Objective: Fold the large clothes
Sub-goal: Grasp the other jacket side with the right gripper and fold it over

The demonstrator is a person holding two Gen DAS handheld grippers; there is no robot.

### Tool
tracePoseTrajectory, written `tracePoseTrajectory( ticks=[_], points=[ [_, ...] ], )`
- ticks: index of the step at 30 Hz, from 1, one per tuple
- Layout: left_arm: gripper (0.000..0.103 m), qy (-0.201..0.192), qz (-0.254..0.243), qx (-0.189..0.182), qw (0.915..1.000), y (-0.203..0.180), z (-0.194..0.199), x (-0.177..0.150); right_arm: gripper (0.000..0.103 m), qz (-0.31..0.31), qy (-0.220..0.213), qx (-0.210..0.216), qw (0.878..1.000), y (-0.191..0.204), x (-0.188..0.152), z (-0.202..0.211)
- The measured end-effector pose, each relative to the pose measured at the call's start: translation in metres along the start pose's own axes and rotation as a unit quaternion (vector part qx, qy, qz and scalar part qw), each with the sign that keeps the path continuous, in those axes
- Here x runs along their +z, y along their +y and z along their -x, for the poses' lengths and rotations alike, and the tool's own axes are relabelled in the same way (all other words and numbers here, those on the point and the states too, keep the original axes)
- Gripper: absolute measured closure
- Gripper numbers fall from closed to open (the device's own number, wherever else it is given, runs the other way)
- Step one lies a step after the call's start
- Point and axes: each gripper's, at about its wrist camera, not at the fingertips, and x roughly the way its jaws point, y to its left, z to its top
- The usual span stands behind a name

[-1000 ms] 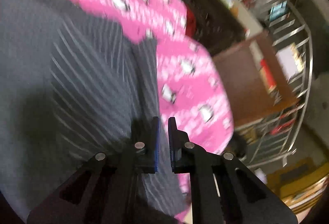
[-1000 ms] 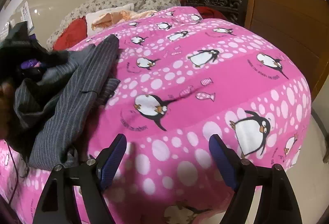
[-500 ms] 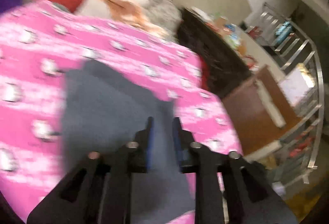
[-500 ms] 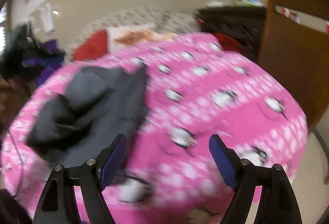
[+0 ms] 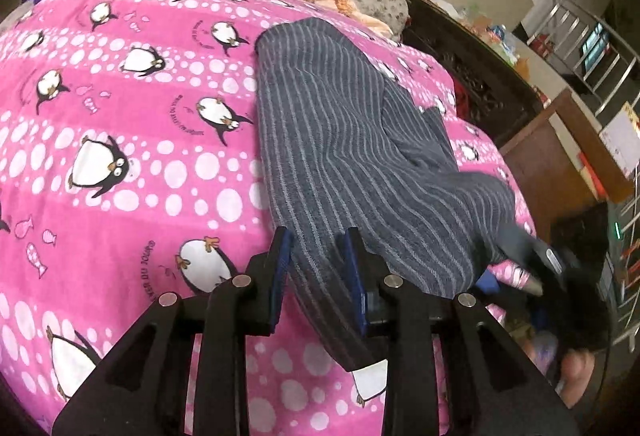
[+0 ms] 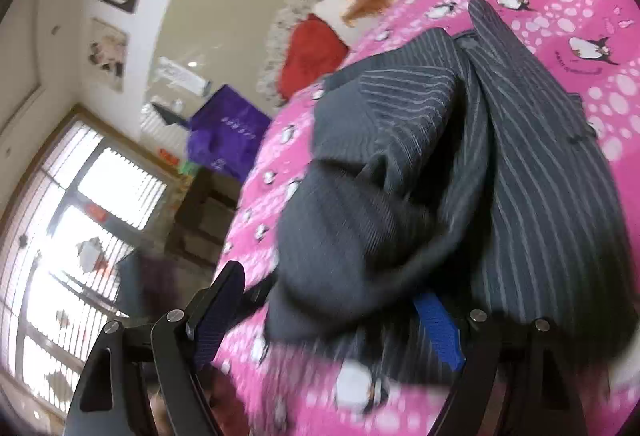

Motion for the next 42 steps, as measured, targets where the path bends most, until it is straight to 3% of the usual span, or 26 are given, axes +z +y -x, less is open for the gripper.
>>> tracePoseTrajectory(
  ticks=[2,3,4,5,7,9,12,15,18,20,23,25,27,29,31,34,36,39,42],
  points=[
    [0.077,-0.001,-0.016,0.005,0.9999,-0.006,0.003,-0.002,0.028,0.008,-0.015,-0.033,0.999,0.003,0.012,-0.009],
    [0.077,-0.003,-0.021,0.004,0.9998,-0.006,0.006,-0.002,0.039,0.02,-0.023,-0.06,0.998,0.006,0.018,-0.013],
    [0.077,-0.005,-0.019,-0.003,0.9998,-0.005,0.008,-0.001,0.06,0.03,-0.021,-0.079,0.996,0.008,0.023,-0.017],
    [0.077,-0.009,-0.016,-0.011,0.9998,-0.003,0.013,0.0,0.071,0.041,-0.008,-0.093,0.995,0.01,0.028,-0.021],
    [0.077,-0.03,-0.014,-0.013,0.9994,-0.002,0.025,0.005,0.077,0.085,-0.007,-0.095,0.992,0.022,0.041,-0.012],
    [0.077,-0.058,-0.017,-0.005,0.9982,-0.005,0.037,0.009,0.077,0.135,-0.044,-0.086,0.986,0.04,0.054,0.019],
    [0.077,-0.077,-0.017,-0.008,0.9969,-0.008,0.043,0.016,0.077,0.145,-0.074,-0.087,0.983,0.037,0.07,0.063],
    [0.077,-0.071,-0.023,-0.013,0.9971,-0.017,0.034,0.022,0.077,0.083,-0.025,-0.058,0.995,-0.008,0.066,0.073],
    [0.077,-0.06,-0.037,-0.019,0.9973,-0.037,0.021,0.029,0.076,-0.001,0.033,-0.057,0.998,-0.066,0.031,0.052],
    [0.077,-0.061,-0.06,-0.03,0.9958,-0.056,0.018,0.034,0.076,-0.024,0.019,-0.051,0.998,-0.088,0.011,0.047],
    [0.077,-0.037,-0.12,-0.05,0.9908,-0.086,0.005,0.033,0.069,-0.058,-0.011,-0.013,0.998,-0.097,0.011,0.053],
    [0.077,0.021,-0.167,-0.016,0.9856,-0.095,-0.024,0.016,0.065,-0.059,-0.009,-0.011,0.998,-0.093,0.016,0.061],
    [0.077,0.06,-0.219,0.029,0.9735,-0.092,-0.052,-0.01,0.062,-0.04,-0.008,-0.039,0.998,-0.086,0.02,0.075],
    [0.077,0.018,-0.27,0.038,0.9619,-0.094,-0.051,-0.027,0.062,-0.001,-0.008,-0.078,0.997,-0.07,0.021,0.09],
    [0.078,0.027,-0.238,0.032,0.9704,-0.093,-0.052,-0.02,0.062,0.044,-0.038,-0.125,0.99,-0.051,0.026,0.11],
    [0.078,0.02,-0.243,0.03,0.9693,-0.092,-0.052,-0.022,0.062,0.092,-0.099,-0.18,0.974,-0.022,0.035,0.137],
    [0.078,0.016,-0.24,0.028,0.9703,-0.09,-0.052,-0.022,0.063,0.14,-0.115,-0.197,0.964,0.006,0.039,0.134],
    [0.078,0.014,-0.239,0.032,0.9703,-0.089,-0.052,-0.023,0.07,0.208,-0.09,-0.201,0.953,0.043,0.041,0.09],
    [0.078,0.012,-0.239,0.031,0.9706,-0.091,-0.05,-0.025,0.078,0.234,-0.041,-0.222,0.946,0.032,0.032,0.044]
  ],
)
